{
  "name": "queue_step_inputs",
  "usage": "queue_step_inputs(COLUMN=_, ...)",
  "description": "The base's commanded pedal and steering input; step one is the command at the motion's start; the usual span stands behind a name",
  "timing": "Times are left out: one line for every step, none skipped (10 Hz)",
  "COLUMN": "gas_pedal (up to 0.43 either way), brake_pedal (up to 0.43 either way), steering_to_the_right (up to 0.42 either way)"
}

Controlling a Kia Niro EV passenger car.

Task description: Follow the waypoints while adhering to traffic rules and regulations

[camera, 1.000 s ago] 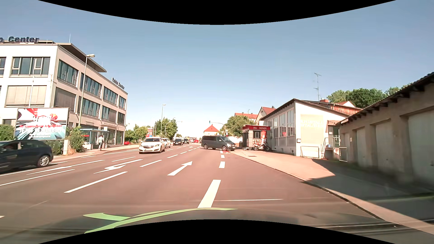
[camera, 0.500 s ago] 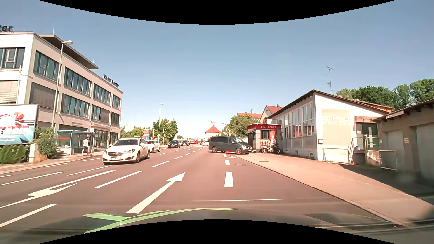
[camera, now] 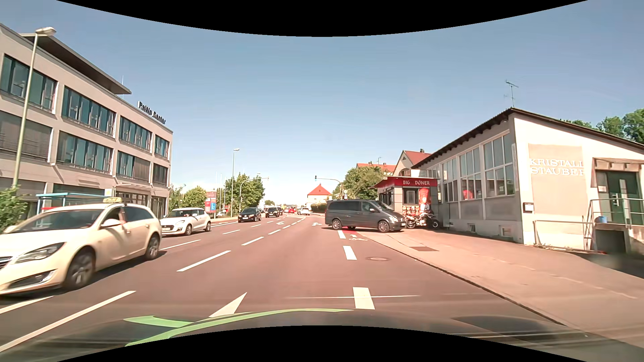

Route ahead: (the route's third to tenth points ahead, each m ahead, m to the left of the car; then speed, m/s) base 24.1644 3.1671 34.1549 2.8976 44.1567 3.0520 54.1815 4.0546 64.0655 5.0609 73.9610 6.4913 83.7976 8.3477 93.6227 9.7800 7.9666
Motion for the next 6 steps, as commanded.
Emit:
queue_step_inputs(gas_pedal=0.169, brake_pedal=0.0, steering_to_the_right=-0.014)
queue_step_inputs(gas_pedal=0.169, brake_pedal=0.0, steering_to_the_right=-0.014)
queue_step_inputs(gas_pedal=0.169, brake_pedal=0.0, steering_to_the_right=-0.013)
queue_step_inputs(gas_pedal=0.169, brake_pedal=0.0, steering_to_the_right=-0.011)
queue_step_inputs(gas_pedal=0.177, brake_pedal=0.0, steering_to_the_right=-0.009)
queue_step_inputs(gas_pedal=0.177, brake_pedal=0.0, steering_to_the_right=-0.007)
